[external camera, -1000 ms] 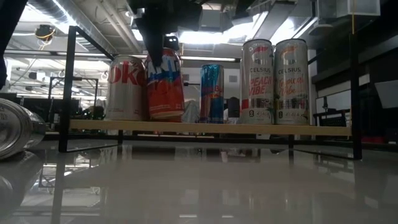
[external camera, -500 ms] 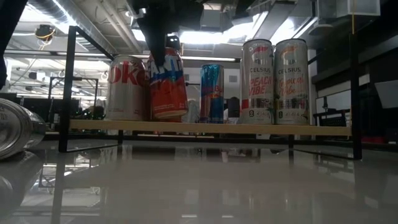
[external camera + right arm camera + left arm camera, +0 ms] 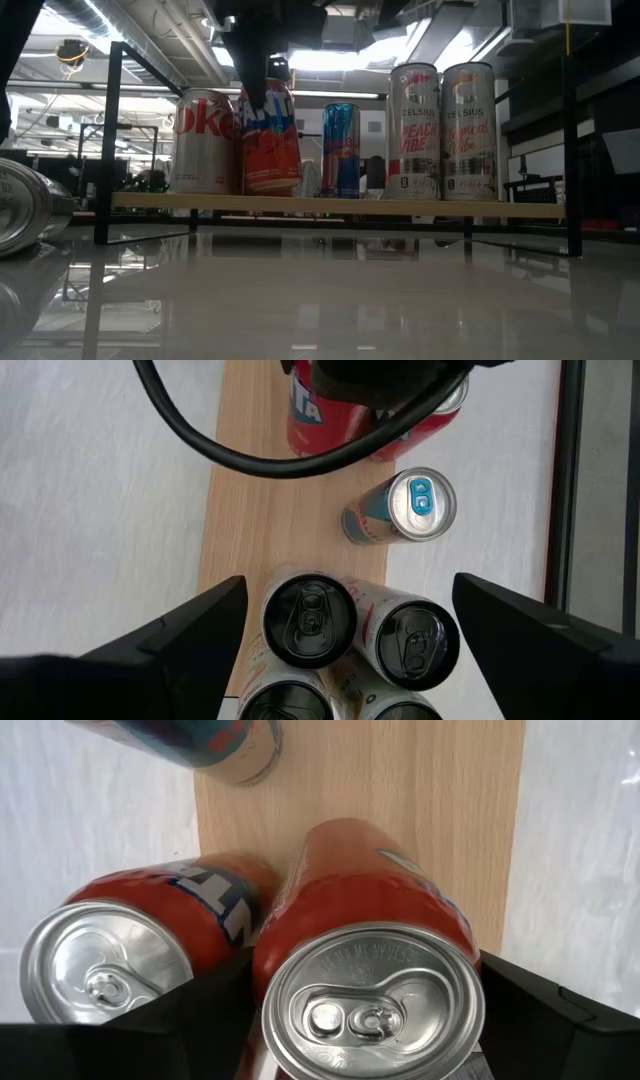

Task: Place canned beverage on shelf
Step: Put the left red soda can on the shelf aligned with the other red soda can, then put the silver-red soda can on the shelf aligned with the other silver-red soda can

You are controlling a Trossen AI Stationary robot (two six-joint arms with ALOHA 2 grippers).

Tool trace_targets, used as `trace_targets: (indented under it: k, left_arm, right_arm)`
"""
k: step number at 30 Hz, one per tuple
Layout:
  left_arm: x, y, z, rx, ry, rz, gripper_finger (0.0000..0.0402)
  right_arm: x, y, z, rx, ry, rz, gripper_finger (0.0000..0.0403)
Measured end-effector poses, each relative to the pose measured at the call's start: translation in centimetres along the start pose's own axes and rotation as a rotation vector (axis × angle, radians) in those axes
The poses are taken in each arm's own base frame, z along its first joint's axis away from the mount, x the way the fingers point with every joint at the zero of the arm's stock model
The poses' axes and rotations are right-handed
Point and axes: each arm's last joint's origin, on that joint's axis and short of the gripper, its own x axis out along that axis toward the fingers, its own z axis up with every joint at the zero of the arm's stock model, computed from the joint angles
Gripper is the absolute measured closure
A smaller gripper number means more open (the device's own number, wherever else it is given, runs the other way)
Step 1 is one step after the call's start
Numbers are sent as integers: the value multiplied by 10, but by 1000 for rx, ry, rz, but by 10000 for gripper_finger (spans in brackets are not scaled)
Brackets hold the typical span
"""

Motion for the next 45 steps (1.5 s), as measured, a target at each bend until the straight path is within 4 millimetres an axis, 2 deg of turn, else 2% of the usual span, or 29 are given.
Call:
trace_targets:
  k: [17,33,37,41,45]
  left_arm:
    - [-1,0,-1,0,-3,-3,67]
    - [-1,0,0,-1,-4,-1,65]
    - [-11,0,-3,-1,-21,0,65]
    - [-31,0,-3,-1,-85,1,65]
    - [-55,-3,-4,9,-149,0,65]
  right_arm:
    - [0,0,0,0,0,1,56]
    - [0,0,0,28,0,0,56]
    - [-3,0,-2,70,7,2,56]
    - [-14,0,-5,149,6,2,56]
    - [-31,9,-5,194,-11,7,56]
